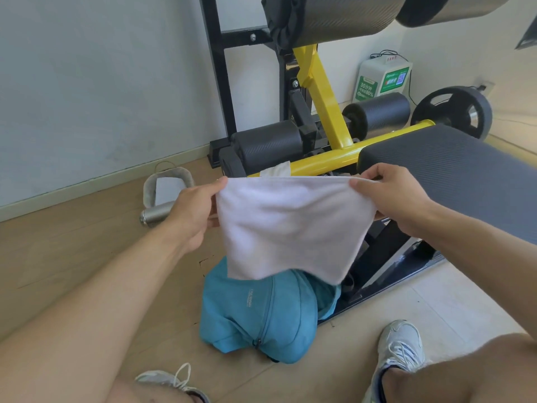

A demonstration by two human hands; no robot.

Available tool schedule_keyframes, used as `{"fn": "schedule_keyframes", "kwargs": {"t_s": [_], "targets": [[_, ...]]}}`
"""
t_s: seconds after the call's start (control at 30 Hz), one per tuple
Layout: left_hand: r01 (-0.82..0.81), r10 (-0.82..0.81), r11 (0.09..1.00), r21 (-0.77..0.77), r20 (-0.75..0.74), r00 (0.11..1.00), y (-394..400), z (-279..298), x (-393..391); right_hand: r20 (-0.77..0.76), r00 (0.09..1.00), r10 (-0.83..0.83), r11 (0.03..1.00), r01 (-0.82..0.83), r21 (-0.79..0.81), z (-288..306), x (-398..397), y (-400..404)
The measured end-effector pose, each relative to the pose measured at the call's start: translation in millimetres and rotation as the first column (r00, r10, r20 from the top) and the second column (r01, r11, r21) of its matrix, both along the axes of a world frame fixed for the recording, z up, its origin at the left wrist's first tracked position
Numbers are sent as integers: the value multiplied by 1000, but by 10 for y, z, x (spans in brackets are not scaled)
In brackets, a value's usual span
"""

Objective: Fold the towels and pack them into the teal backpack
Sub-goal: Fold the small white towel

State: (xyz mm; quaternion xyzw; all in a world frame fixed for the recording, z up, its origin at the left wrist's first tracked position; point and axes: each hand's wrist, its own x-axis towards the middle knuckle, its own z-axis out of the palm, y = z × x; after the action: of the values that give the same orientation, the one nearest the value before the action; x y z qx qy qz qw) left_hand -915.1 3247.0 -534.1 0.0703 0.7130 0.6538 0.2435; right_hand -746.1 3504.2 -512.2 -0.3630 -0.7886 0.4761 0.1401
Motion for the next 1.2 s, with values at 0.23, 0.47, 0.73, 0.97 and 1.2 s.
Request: {"fn": "schedule_keyframes", "kwargs": {"t_s": [0.23,0.47,0.73,0.97,1.2], "targets": [[92,-93,994,-67,-21,995,259,-33,391,48,941,336,940,-332,-75,77,-29,-584],[260,-273,959,-111,-119,955,275,14,478,165,807,568,781,-591,202,71,-99,-743],[324,-328,944,-57,-92,940,253,60,534,41,892,449,791,-418,447,51,-160,-702],[390,-395,919,-61,-128,910,191,63,496,67,858,509,720,-467,513,-15,-221,-620],[301,-315,946,-122,-114,942,103,12,295,433,709,556,566,-705,428,-112,-211,-251]]}}
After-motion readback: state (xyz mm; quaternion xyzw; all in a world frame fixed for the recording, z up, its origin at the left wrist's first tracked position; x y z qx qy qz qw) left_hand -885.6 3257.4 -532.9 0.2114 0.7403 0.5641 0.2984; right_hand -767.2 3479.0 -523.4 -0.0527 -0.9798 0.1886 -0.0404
